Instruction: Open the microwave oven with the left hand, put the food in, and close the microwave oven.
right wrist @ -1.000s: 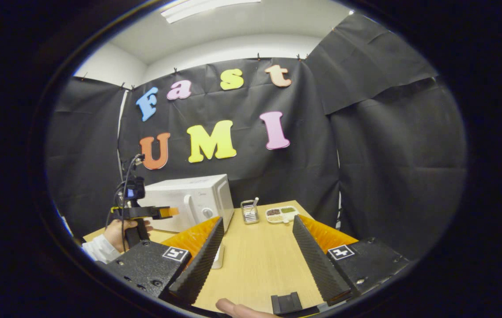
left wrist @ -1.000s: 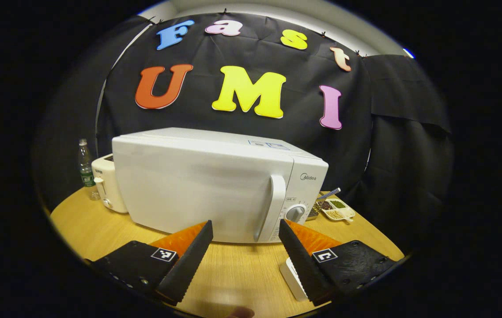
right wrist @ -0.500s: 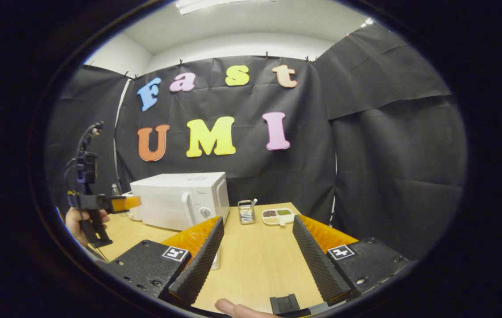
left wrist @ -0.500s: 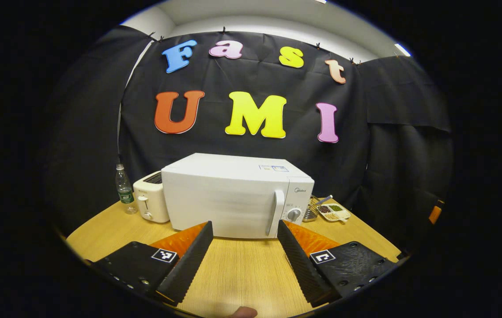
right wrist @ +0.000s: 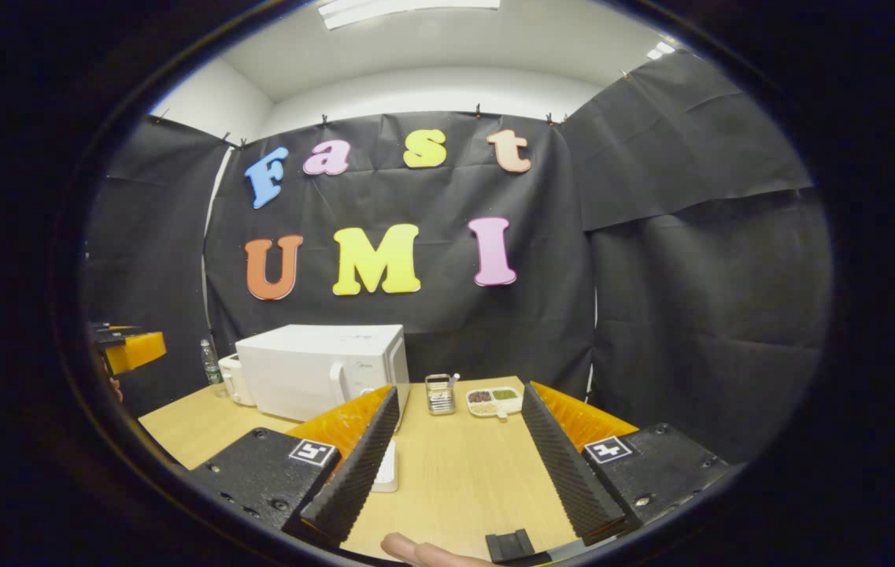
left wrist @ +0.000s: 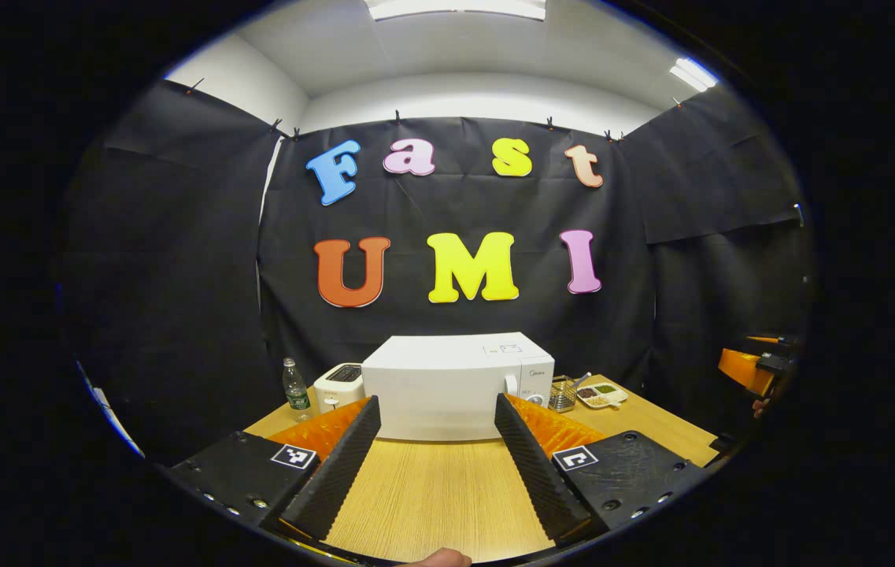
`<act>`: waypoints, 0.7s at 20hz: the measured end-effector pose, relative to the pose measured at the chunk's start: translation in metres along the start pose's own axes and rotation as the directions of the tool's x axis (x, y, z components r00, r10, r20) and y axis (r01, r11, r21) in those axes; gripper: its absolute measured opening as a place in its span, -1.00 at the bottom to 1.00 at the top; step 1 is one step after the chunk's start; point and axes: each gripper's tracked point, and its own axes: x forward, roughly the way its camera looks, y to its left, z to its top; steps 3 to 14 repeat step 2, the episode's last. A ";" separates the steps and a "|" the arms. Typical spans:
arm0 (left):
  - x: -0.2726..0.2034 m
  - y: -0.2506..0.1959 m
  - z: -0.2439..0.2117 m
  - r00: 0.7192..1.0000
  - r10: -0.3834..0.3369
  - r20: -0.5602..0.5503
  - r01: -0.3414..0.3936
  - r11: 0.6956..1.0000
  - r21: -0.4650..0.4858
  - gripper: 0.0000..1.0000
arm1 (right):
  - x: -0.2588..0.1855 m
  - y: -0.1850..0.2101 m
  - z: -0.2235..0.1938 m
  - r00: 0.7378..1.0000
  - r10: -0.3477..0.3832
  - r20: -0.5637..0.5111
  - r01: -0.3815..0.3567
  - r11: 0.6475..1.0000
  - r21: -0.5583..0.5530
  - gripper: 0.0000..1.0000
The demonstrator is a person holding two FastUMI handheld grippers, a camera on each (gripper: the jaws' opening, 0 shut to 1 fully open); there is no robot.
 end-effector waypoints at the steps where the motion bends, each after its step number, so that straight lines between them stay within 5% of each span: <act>1: -0.011 0.003 0.006 1.000 0.013 0.023 -0.012 1.000 -0.009 0.87 | -0.005 0.002 0.004 1.000 0.003 0.008 -0.003 1.000 0.000 0.99; 14: -0.020 0.006 0.012 0.999 0.028 0.043 -0.027 0.999 -0.024 0.87 | -0.011 0.006 0.009 1.000 0.010 0.017 -0.010 1.000 0.000 0.99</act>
